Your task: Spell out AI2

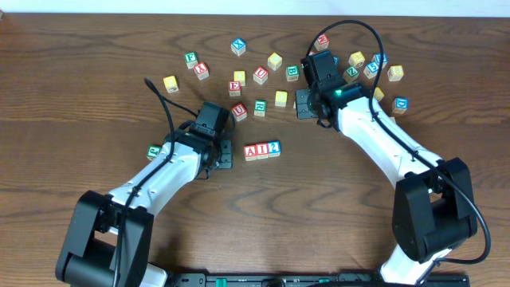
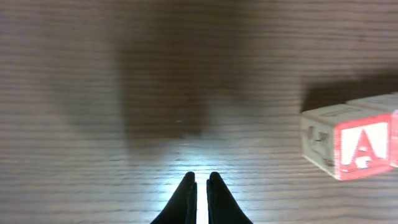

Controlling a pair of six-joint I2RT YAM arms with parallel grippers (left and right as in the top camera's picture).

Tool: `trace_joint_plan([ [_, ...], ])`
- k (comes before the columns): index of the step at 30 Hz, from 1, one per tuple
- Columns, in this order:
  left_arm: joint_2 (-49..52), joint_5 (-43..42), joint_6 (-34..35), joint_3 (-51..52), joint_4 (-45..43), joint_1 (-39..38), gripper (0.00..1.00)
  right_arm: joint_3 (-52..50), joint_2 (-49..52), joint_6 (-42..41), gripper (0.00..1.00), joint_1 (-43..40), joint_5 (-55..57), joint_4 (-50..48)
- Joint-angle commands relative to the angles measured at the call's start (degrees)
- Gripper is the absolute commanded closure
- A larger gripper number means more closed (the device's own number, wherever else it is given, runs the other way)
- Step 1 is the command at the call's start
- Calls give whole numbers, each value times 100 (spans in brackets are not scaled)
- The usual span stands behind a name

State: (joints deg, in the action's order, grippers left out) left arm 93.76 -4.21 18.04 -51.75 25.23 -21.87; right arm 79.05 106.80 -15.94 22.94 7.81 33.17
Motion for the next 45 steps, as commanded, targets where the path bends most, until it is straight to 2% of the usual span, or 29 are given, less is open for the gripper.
trace_joint_plan([
  [1, 68, -308, 52, 96, -94, -4, 92, 87, -83, -79, 99, -9, 109, -39],
  [15, 68, -127, 308, 96, -522, -776, 93, 87, -83, -120, 99, -9, 107, -59],
  [30, 70, 39, 372, 96, -546, -800, 92, 87, -83, -120, 99, -9, 107, -37],
  [45, 610, 39, 437, 85, -1167, -791, 92, 87, -83, -116, 99, -9, 111, 20],
])
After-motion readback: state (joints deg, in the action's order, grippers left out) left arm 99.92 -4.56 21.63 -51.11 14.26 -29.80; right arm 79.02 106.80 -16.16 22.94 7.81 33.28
